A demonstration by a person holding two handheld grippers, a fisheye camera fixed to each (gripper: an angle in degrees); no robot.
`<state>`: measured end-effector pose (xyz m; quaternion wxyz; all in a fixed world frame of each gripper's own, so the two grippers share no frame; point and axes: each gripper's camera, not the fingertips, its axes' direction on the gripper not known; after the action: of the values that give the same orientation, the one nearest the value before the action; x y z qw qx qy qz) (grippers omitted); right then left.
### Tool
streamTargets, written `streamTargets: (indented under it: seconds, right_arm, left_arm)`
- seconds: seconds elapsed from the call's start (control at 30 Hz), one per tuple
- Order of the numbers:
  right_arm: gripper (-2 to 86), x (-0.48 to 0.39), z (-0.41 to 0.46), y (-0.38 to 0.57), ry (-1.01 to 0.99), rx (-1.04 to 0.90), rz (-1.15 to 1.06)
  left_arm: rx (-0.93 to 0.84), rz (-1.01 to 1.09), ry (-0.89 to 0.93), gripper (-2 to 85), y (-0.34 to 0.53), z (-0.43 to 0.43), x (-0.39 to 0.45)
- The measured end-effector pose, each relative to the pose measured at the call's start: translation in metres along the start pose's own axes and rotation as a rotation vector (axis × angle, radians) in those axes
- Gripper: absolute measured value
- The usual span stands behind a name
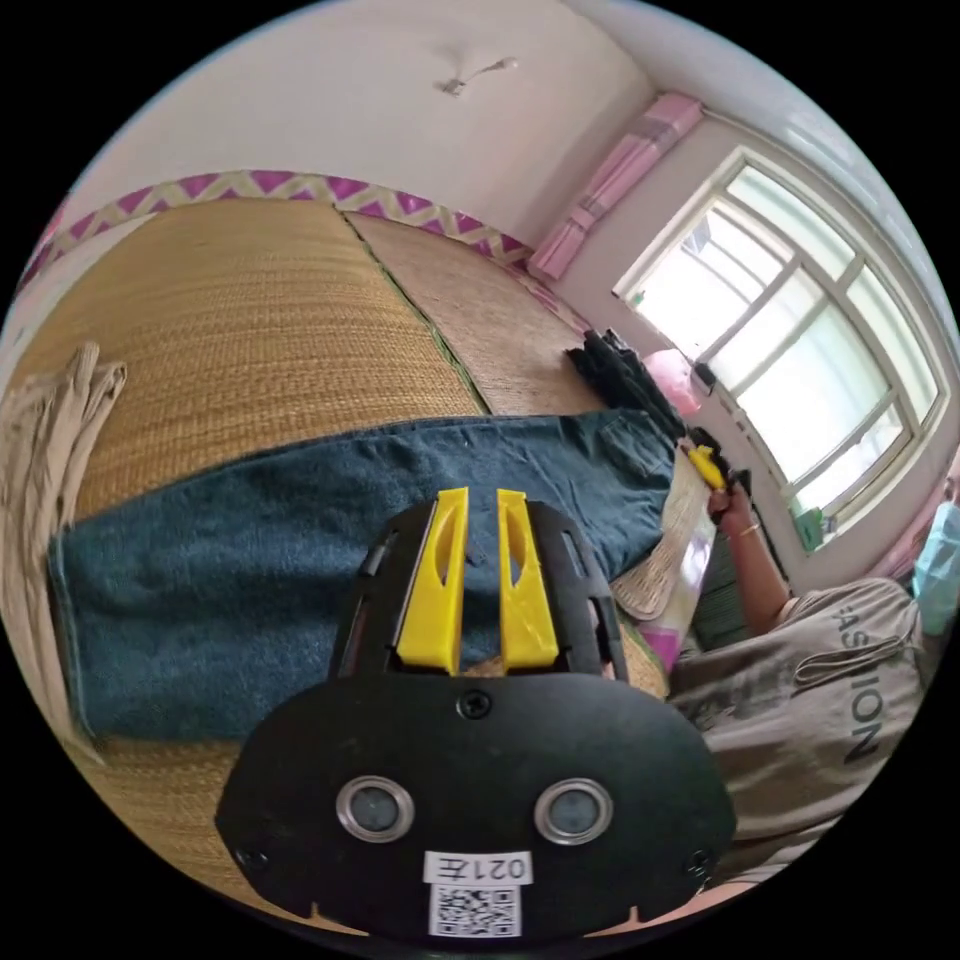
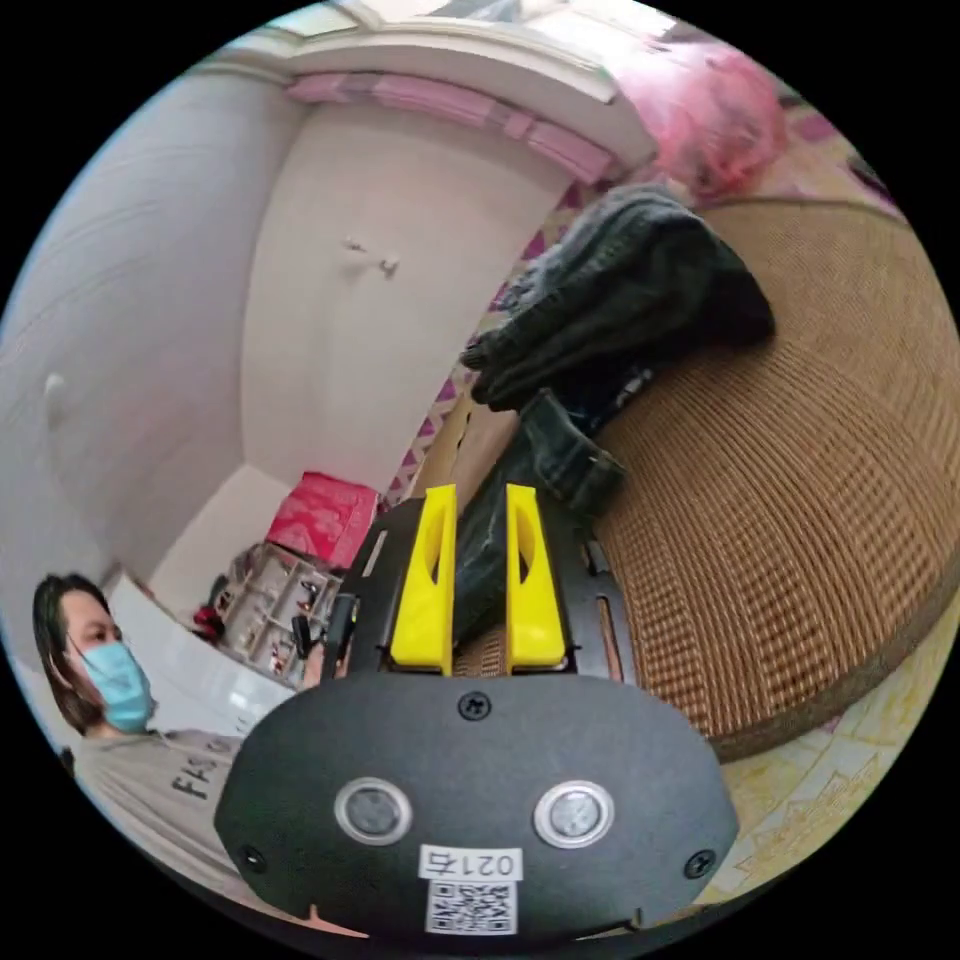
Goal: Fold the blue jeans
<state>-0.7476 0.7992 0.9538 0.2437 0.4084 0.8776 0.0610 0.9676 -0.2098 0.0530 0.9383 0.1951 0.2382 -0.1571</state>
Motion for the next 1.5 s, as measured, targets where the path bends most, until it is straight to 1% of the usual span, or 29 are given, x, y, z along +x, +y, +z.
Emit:
streamTargets:
  seconds: [0.03, 0.07, 0.13, 0.17, 0.23, 0.27, 0.33, 0.37, 0.43, 0.5, 0.6, 0.67, 0.73, 0.83, 0.93, 1.07, 1.13, 1.23, 1.3, 1.33, 1.4, 1.43, 1.5]
  right_arm:
    - [7.5, -0.033, 0.013, -0.012, -0.01, -0.053, -0.162]
    - [7.7, -0.051, 0.023, -0.019, 0.004, -0.098, -0.246]
    - [8.8, -0.118, 0.081, -0.042, 0.161, -0.283, -0.588]
    - [9.1, -0.131, 0.097, -0.047, 0.21, -0.33, -0.665]
    - [11.0, -0.17, 0.166, -0.063, 0.319, -0.53, -0.924]
    - [11.5, -0.176, 0.182, -0.067, 0.33, -0.582, -0.973]
    - [12.7, -0.183, 0.244, -0.084, 0.361, -0.772, -1.092]
    - [12.6, -0.182, 0.257, -0.089, 0.364, -0.814, -1.105]
    - [12.0, -0.173, 0.303, -0.102, 0.437, -0.97, -1.152]
    - [10.6, -0.163, 0.328, -0.108, 0.474, -1.065, -1.167]
    - [5.9, -0.156, 0.346, -0.117, 0.387, -1.178, -1.129]
    - [2.7, -0.159, 0.341, -0.124, 0.368, -1.158, -1.133]
    - [0.1, -0.171, 0.318, -0.132, 0.305, -1.087, -1.165]
    - [-0.8, -0.184, 0.28, -0.139, 0.219, -0.958, -1.172]
    - [-1.0, -0.193, 0.249, -0.14, 0.179, -0.885, -1.175]
    - [-1.0, -0.2, 0.223, -0.138, 0.145, -0.84, -1.18]
    - [-1.0, -0.203, 0.212, -0.135, 0.148, -0.828, -1.183]
    - [-1.0, -0.209, 0.199, -0.129, 0.175, -0.825, -1.207]
    - [-1.0, -0.214, 0.185, -0.124, 0.179, -0.817, -1.223]
    - [-1.0, -0.219, 0.17, -0.12, 0.173, -0.802, -1.236]
    - [-1.0, -0.227, 0.14, -0.11, 0.148, -0.769, -1.252]
    - [-1.0, -0.232, 0.116, -0.1, 0.121, -0.747, -1.265]
    - [-1.0, -0.238, 0.078, -0.078, 0.07, -0.722, -1.284]
  left_arm:
    - [-0.012, 0.03, -0.019, 6.4, -0.006, 0.002, 0.007]
    - [-0.03, 0.108, -0.07, 7.0, -0.019, 0.007, 0.023]
    - [-0.077, 0.215, -0.182, 7.5, -0.037, 0.018, 0.042]
    - [-0.121, 0.278, -0.244, 7.7, -0.048, 0.028, 0.049]
    - [-0.191, 0.322, -0.281, 8.2, -0.065, 0.042, 0.049]
    - [-0.235, 0.328, -0.264, 8.7, -0.076, 0.05, 0.043]
    - [-0.268, 0.314, -0.231, 9.0, -0.09, 0.055, 0.033]
    - [-0.273, 0.312, -0.225, 9.0, -0.098, 0.055, 0.028]
    - [-0.275, 0.312, -0.236, 8.8, -0.108, 0.052, 0.024]
    - [-0.288, 0.315, -0.237, 8.5, -0.116, 0.049, 0.02]
    - [-0.334, 0.329, -0.223, 8.5, -0.117, 0.049, 0.019]
    - [-0.346, 0.347, -0.223, 8.5, -0.115, 0.048, 0.021]
    - [-0.334, 0.356, -0.218, 8.4, -0.114, 0.043, 0.026]
    - [-0.323, 0.407, -0.215, 8.3, -0.108, 0.035, 0.039]
    - [-0.336, 0.455, -0.232, 7.4, -0.1, 0.03, 0.05]
    - [-0.343, 0.465, -0.294, 0.2, -0.091, 0.025, 0.056]
    - [-0.339, 0.449, -0.288, -0.5, -0.089, 0.02, 0.058]
    - [-0.268, 0.47, -0.27, -0.9, -0.076, -0.014, 0.071]
    - [-0.152, 0.49, -0.228, -0.9, -0.054, -0.066, 0.092]
    - [-0.125, 0.496, -0.216, -0.9, -0.046, -0.081, 0.099]
    - [-0.031, 0.543, -0.193, -0.9, -0.002, -0.139, 0.136]
    - [-0.012, 0.558, -0.192, -0.9, 0.013, -0.152, 0.147]
    - [0.048, 0.597, -0.176, -0.9, 0.079, -0.199, 0.189]
